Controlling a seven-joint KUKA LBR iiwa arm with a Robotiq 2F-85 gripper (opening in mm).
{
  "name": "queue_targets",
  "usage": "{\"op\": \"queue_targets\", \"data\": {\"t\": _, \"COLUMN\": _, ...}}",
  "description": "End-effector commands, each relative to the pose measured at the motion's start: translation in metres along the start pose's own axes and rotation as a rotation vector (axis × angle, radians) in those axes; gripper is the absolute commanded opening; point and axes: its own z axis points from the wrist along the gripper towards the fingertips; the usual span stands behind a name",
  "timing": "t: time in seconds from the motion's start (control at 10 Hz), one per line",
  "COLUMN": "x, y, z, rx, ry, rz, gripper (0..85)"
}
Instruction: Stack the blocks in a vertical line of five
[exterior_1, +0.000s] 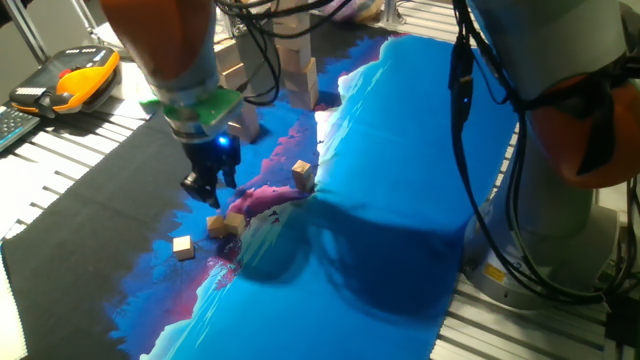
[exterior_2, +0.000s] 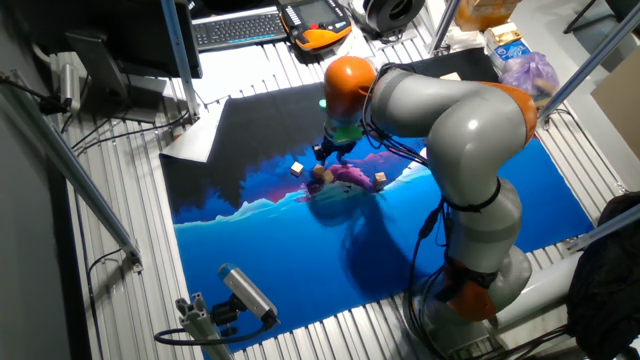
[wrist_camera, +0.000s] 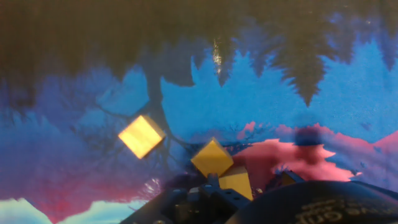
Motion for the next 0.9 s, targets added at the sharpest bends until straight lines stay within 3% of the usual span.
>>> {"op": "queue_targets", "data": {"t": 0.0, "x": 0.001, "y": -0.001, "z": 0.005, "rx": 0.005, "ry": 0.000, "rz": -0.010, "gripper": 51.0}}
{"op": "queue_targets", "data": {"t": 0.3, "x": 0.010, "y": 0.006, "z": 0.022, "rx": 0.014, "ry": 0.008, "rz": -0.022, "gripper": 51.0}}
{"op": "queue_targets", "data": {"t": 0.6, "x": 0.019, "y": 0.008, "z": 0.036, "rx": -0.003, "ry": -0.009, "rz": -0.013, "gripper": 51.0}}
{"op": "queue_targets", "data": {"t": 0.8, "x": 0.020, "y": 0.012, "z": 0.040, "rx": 0.008, "ry": -0.020, "rz": -0.007, "gripper": 51.0}}
